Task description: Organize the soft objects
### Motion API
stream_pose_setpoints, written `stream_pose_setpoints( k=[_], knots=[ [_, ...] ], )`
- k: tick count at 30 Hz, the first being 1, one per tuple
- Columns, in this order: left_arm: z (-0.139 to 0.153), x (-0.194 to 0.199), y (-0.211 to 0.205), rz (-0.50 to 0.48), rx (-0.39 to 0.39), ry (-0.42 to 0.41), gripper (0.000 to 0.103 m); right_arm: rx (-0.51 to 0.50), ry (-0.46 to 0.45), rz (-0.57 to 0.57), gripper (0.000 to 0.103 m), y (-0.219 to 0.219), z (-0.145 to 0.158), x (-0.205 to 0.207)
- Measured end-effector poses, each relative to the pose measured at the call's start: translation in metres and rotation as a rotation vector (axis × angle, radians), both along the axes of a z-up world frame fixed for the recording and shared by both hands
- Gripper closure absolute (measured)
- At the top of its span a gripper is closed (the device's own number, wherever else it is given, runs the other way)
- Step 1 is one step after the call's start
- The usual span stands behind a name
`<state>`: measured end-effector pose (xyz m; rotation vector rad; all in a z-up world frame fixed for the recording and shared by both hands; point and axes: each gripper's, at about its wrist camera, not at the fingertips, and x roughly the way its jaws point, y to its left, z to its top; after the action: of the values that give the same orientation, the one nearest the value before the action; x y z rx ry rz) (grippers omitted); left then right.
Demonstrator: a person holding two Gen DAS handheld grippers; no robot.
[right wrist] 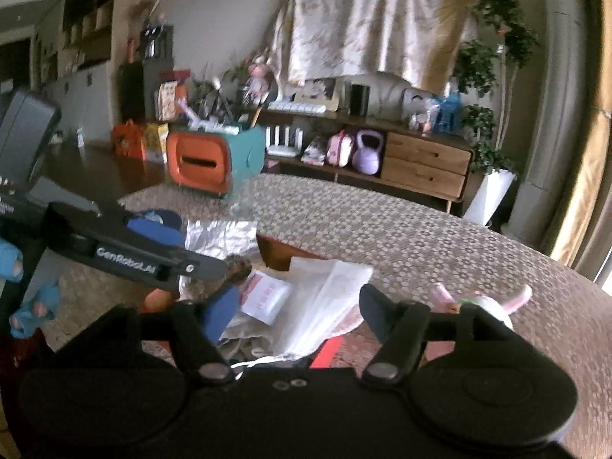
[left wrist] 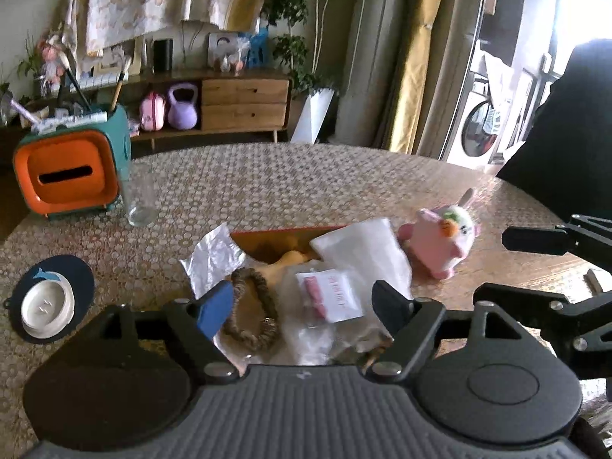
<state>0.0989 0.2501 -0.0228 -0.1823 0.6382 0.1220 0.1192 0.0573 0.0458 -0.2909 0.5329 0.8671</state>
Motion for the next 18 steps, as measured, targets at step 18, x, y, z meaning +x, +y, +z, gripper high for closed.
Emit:
stream_pose_setpoints(
  k=[18],
  knots=[
    [0.030,-0.052,-0.061,-0.042,0.019,-0.095,0.017,0.151,-0.018,-0.076,0.018,-0.063,0.028,-0.046]
  ],
)
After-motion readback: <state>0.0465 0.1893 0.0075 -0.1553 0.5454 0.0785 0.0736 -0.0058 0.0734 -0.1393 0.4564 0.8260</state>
